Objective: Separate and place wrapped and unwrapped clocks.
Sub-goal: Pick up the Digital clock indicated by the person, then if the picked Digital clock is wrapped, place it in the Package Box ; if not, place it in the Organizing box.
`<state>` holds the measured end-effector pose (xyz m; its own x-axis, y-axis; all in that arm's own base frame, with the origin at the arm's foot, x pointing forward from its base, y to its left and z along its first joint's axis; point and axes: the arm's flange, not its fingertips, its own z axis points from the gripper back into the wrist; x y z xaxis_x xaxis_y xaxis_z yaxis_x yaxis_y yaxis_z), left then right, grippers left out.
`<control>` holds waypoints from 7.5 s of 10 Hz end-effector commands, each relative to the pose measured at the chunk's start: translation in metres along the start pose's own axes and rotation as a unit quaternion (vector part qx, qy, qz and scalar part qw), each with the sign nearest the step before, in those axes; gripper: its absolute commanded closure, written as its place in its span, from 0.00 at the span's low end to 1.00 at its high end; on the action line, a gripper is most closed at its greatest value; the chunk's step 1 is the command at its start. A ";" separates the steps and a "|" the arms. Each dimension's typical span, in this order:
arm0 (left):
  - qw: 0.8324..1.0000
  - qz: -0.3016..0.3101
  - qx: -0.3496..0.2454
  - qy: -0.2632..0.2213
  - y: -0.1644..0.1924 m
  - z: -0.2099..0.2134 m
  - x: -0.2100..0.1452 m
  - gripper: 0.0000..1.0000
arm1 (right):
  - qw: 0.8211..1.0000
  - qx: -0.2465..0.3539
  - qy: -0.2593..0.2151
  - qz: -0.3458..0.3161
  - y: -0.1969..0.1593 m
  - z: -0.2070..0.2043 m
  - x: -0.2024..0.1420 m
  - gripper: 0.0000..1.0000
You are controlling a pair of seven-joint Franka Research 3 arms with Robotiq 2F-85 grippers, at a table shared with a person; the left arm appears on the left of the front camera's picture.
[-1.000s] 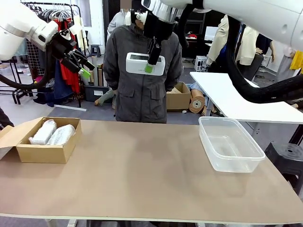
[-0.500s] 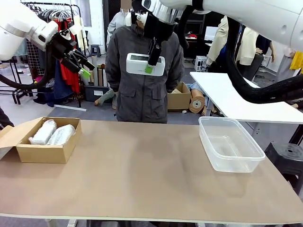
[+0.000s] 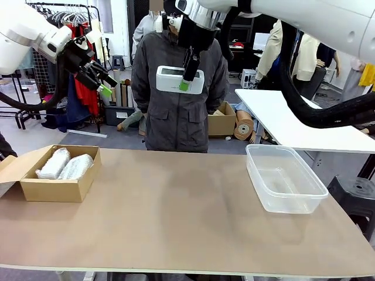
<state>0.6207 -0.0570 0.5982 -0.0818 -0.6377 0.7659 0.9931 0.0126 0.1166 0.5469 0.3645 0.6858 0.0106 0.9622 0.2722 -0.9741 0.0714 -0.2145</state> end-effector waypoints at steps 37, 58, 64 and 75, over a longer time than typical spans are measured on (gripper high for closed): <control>1.000 -0.003 0.003 0.001 -0.001 0.001 0.001 0.00 | 0.853 -0.093 -0.046 -0.511 0.048 0.013 -0.327 1.00; 1.000 -0.003 0.003 0.001 -0.001 0.001 0.001 0.00 | 0.774 -0.077 0.065 -0.625 -0.011 -0.071 -0.421 1.00; 1.000 -0.003 0.003 0.001 -0.001 0.001 0.001 0.00 | 0.761 -0.088 0.115 -0.632 -0.005 -0.119 -0.435 1.00; 1.000 -0.003 0.003 0.001 -0.001 0.001 0.001 0.00 | 0.740 -0.127 0.083 -0.656 -0.005 -0.164 -0.421 1.00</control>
<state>0.6207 -0.0568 0.5980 -0.0816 -0.6379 0.7658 0.9931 0.0129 0.1165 0.5839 0.0031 0.4197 0.9580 0.0104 0.2864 -0.0010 0.9995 -0.0330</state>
